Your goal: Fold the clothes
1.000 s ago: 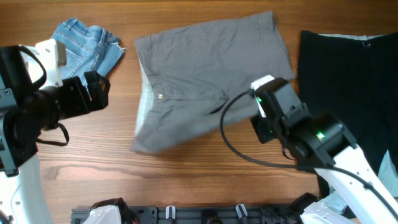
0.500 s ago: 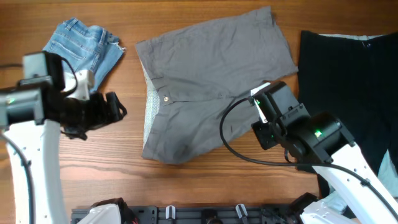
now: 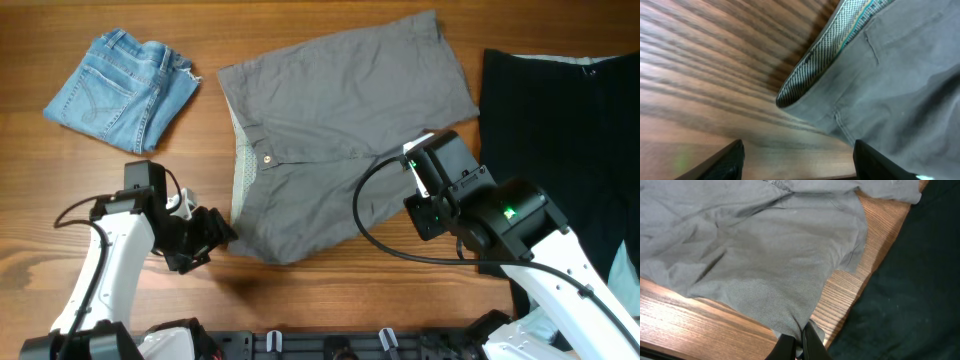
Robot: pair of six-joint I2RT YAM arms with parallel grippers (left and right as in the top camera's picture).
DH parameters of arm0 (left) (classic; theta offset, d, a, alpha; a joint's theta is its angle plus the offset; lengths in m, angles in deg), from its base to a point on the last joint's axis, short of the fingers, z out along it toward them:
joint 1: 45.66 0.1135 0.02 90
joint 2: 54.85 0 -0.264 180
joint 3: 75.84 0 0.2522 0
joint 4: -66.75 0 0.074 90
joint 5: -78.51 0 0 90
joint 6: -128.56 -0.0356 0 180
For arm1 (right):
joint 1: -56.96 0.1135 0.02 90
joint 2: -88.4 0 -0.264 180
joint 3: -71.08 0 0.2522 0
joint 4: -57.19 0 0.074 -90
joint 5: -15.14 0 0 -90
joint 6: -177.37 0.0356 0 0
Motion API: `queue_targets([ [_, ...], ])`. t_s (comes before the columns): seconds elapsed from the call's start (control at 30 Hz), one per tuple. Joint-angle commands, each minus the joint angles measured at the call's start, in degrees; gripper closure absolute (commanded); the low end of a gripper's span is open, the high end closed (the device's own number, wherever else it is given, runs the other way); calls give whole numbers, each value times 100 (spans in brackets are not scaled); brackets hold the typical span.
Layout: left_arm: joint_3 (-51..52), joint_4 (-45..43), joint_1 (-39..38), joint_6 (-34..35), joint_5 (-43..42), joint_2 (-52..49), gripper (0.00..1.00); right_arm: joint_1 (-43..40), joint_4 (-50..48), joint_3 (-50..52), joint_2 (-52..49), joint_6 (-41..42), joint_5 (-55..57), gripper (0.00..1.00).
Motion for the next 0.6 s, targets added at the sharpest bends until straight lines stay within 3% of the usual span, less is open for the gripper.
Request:
queue_targets([
  [0.0,509,-498,-52,391,-461,-11,36,-9,-9,-24,-22,125,-72,96],
  [0.3,944,-1556,-560,929,-382,-623,43,-9,-11,-24,-22,122,-70,96],
  [0.43,942,-1838,-660,1056,-402,-938,53,-9,-13,-24,-22,125,-70,96],
  [0.5,942,-1893,-651,1054,-400,-973,65,-9,-15,-24,-22,129,-70,96],
  [0.57,905,-1860,-623,1051,-402,-970,89,-9,-31,-24,-20,162,-63,96],
])
